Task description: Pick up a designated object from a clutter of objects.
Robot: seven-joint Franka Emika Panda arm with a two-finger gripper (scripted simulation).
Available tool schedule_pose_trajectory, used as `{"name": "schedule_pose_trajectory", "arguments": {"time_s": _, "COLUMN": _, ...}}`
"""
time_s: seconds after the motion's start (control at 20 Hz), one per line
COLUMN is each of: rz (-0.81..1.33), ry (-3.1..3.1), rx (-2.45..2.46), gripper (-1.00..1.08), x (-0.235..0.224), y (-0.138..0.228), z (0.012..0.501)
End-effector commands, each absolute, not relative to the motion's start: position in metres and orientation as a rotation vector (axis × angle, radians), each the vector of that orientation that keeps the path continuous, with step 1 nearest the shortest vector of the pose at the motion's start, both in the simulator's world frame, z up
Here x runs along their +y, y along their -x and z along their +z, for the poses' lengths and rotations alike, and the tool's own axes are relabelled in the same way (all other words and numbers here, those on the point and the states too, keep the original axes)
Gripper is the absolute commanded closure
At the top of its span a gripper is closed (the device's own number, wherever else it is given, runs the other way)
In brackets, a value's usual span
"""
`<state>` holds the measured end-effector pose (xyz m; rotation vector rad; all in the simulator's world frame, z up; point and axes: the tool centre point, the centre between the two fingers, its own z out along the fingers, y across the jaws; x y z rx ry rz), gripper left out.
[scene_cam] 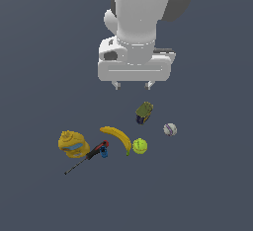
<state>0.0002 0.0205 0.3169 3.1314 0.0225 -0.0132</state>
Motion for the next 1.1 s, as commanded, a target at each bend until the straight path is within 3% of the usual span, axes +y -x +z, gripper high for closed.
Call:
{"name": "schedule_pose_trajectory", "arguments": {"time_s": 0.0, "rz": -0.013, "ry": -3.131, "rx": 0.023, "gripper": -0.92, "x": 0.020, "y": 0.000, "z": 0.317}}
{"name": "schedule_pose_trajectory", "arguments": {"time_s": 1.05, "rz": -0.044, "ry": -3.106, "rx": 0.179, "gripper": -0.92, "x": 0.023, "y": -0.010, "z": 0.295}}
